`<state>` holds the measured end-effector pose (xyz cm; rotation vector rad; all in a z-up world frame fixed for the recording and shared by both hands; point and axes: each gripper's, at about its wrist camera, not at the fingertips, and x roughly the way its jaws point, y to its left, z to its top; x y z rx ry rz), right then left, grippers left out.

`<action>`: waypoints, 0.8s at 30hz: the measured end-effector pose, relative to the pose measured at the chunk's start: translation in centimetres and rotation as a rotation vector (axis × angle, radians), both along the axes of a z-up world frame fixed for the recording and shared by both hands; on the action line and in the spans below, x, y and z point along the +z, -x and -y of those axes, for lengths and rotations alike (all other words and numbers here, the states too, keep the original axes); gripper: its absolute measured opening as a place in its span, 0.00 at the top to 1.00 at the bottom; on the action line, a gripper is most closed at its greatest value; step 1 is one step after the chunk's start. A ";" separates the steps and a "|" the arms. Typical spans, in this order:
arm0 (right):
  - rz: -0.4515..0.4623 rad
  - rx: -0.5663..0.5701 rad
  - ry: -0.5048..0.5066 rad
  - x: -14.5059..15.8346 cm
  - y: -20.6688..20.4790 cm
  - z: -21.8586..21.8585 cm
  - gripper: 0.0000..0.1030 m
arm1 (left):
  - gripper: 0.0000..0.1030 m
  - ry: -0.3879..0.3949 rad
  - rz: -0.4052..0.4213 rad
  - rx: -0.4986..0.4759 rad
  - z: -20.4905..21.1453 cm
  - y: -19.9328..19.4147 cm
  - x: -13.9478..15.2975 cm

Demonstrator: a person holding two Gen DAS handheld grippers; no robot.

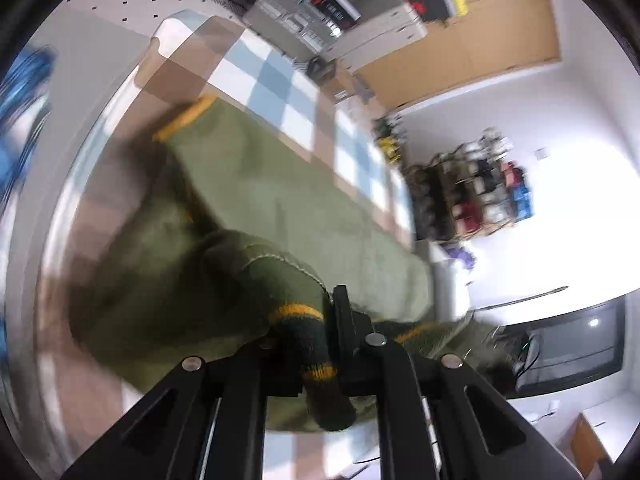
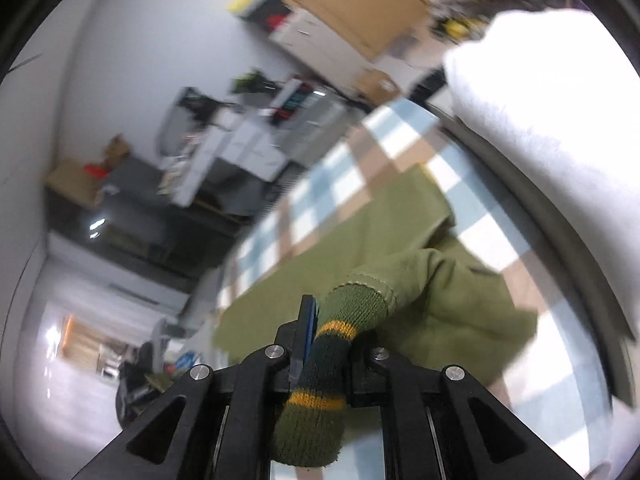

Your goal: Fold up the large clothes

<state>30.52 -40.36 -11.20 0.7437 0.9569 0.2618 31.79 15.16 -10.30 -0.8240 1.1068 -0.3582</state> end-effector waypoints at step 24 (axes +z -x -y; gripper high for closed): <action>-0.119 0.191 0.160 -1.1 -5.0 -2.1 0.68 | 0.19 -0.333 0.072 -0.169 1.1 -1.7 1.5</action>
